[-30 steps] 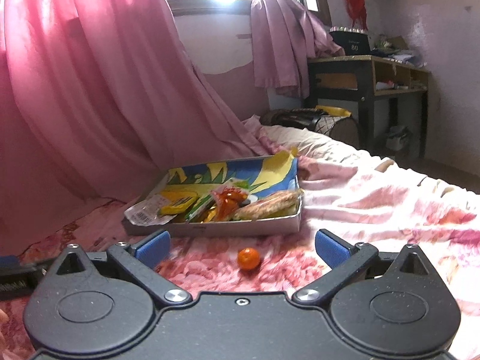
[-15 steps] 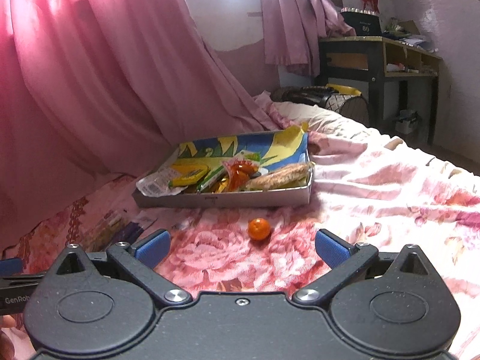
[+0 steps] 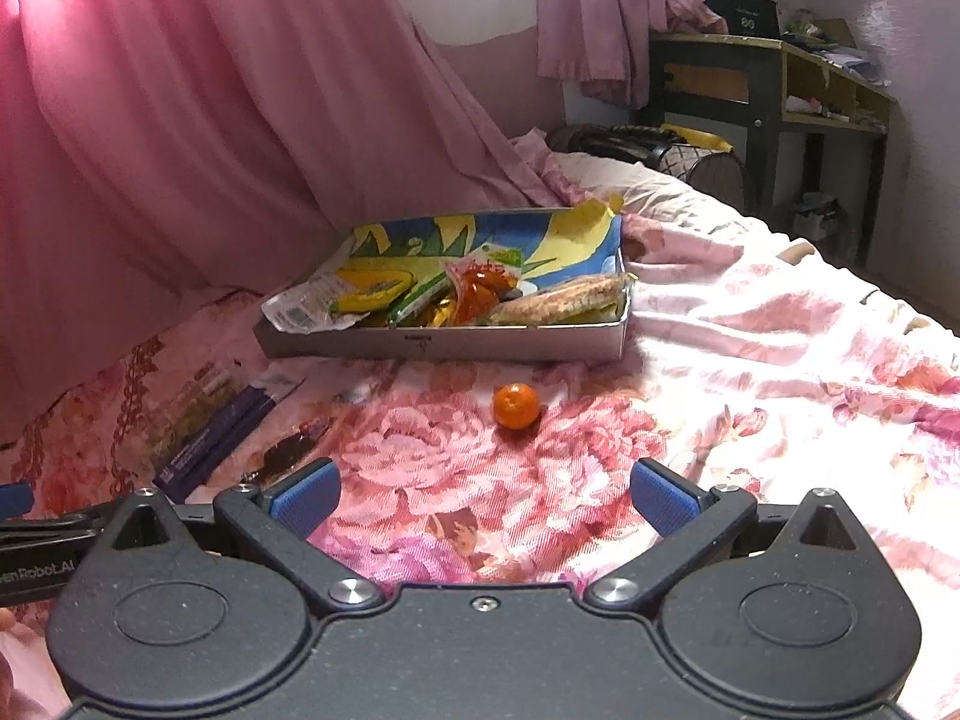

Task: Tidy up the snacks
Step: 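Withdraw both tools from the tray toward the mandarin and dark snack packet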

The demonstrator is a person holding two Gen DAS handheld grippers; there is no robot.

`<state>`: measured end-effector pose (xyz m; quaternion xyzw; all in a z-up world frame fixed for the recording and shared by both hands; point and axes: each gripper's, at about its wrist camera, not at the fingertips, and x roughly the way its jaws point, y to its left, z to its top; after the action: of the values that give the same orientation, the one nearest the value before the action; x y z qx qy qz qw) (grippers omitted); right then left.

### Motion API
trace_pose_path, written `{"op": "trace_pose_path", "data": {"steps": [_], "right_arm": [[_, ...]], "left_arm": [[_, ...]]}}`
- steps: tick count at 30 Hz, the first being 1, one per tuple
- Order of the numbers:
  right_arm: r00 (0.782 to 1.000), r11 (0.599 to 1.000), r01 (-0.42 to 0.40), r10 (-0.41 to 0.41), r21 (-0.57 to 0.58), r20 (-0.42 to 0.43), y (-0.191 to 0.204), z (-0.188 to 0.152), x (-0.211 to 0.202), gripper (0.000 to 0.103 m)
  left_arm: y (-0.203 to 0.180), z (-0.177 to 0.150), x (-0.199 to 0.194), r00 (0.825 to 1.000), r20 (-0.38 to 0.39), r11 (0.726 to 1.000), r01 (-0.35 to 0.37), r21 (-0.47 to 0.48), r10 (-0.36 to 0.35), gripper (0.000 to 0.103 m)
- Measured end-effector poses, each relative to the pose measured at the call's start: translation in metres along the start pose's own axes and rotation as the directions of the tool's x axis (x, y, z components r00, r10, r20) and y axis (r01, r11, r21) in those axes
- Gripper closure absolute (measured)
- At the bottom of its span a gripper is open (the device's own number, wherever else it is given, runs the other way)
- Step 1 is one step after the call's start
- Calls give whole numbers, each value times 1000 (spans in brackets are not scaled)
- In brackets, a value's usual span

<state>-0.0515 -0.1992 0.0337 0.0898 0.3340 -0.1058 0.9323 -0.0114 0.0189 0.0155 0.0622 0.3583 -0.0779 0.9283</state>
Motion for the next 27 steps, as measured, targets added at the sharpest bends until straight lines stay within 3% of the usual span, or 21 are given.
{"op": "trace_pose_path", "data": {"steps": [11, 16, 21, 25, 27], "right_arm": [[993, 995, -59, 50, -76, -111, 8, 10, 19, 1], [991, 988, -110, 100, -112, -89, 4, 27, 25, 1], [988, 976, -144, 132, -164, -80, -6, 51, 43, 1], [981, 978, -184, 177, -98, -75, -19, 60, 65, 1], [980, 982, -183, 178, -48, -90, -24, 60, 77, 1]], "left_arm": [[13, 10, 17, 991, -105, 994, 76, -76, -83, 0], [16, 19, 34, 975, -153, 984, 144, -108, -160, 0], [2, 34, 53, 960, -172, 975, 223, -13, -222, 0], [-12, 45, 70, 962, -153, 963, 244, 112, -226, 0], [-17, 49, 83, 954, -163, 952, 274, 135, -252, 0]]}}
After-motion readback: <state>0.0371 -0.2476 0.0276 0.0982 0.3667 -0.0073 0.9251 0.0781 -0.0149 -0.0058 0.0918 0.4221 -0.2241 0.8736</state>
